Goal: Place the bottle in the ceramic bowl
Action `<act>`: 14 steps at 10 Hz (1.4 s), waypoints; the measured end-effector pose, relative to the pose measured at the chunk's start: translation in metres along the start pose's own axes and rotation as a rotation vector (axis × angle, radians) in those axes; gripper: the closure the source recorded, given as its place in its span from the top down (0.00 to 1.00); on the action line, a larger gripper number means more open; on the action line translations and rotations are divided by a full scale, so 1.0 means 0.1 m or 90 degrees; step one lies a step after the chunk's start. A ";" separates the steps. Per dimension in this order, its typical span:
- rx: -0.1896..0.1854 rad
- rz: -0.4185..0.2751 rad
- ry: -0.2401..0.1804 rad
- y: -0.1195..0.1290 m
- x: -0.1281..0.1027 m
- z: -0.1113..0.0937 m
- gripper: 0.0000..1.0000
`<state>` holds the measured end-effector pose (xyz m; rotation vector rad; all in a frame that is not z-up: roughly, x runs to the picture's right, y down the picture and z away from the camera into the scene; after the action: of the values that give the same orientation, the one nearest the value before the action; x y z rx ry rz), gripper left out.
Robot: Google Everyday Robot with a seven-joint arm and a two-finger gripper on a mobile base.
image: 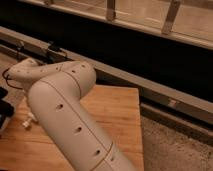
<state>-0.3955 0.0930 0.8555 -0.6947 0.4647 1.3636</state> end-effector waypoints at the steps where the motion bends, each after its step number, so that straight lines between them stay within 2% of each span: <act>1: 0.004 -0.001 0.010 0.01 0.00 0.06 0.65; 6: 0.007 0.010 0.065 0.00 0.00 0.40 0.63; 7: 0.008 0.003 0.066 0.02 0.02 0.40 0.56; 9: 0.009 -0.009 0.060 0.04 0.04 0.37 0.34; 10: 0.008 -0.011 0.056 0.03 0.04 0.33 0.26; 11: 0.001 -0.013 0.049 0.01 0.04 0.28 0.13; 13: -0.022 -0.006 0.036 -0.04 0.02 0.17 0.01; 14: -0.034 -0.002 0.027 -0.08 -0.01 0.06 0.00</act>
<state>-0.3879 0.0964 0.8622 -0.7684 0.4622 1.3650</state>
